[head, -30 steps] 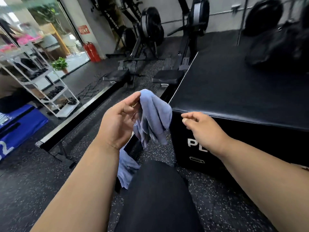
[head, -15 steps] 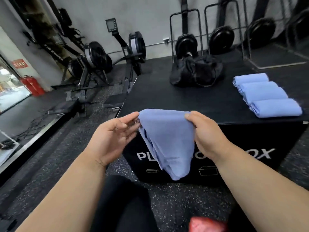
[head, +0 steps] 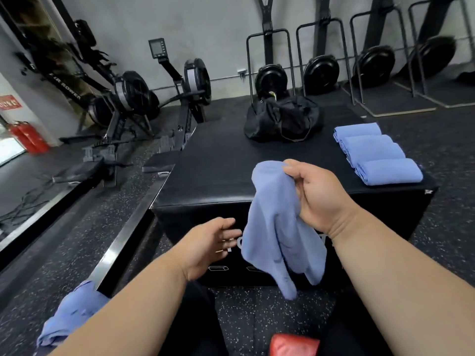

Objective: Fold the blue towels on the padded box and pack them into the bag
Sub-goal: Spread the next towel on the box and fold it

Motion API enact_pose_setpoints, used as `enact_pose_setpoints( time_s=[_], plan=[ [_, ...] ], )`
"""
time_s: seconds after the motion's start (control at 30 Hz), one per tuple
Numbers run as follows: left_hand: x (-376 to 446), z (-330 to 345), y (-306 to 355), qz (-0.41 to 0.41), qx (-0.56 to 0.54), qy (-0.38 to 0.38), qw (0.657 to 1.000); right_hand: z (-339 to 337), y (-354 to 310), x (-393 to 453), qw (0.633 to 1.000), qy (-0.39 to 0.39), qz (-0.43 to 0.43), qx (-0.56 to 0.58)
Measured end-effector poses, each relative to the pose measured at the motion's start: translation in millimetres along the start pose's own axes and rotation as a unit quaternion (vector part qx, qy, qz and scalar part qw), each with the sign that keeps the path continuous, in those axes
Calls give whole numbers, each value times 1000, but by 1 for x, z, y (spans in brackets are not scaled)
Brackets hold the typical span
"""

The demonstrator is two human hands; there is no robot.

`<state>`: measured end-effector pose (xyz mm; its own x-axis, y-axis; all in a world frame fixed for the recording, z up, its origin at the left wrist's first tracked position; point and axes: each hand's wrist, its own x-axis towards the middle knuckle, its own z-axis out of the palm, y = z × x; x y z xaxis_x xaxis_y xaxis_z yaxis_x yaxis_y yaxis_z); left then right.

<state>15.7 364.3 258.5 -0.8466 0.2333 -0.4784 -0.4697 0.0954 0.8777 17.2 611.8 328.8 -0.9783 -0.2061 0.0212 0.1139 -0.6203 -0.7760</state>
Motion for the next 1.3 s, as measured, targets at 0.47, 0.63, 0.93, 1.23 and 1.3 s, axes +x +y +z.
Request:
enact_pose_setpoints(
  time_s=[0.47,0.63,0.93,1.23,1.3],
  plan=[
    [8,14,-11,-63,-204,-88,973,-3,1,5,998,-43,-53,16],
    [18,8,-19,-70,-189,-89,975,1,-2,8,997,-31,-74,3],
    [17,-19,-25,-135,-143,-54,979,-1,-1,8,997,-14,-72,-6],
    [-15,-33,25,147,-142,115,972,-9,-4,8,996,35,-80,7],
    [-32,-37,40,254,-139,154,945,-15,-4,9,995,40,-87,25]
  ],
)
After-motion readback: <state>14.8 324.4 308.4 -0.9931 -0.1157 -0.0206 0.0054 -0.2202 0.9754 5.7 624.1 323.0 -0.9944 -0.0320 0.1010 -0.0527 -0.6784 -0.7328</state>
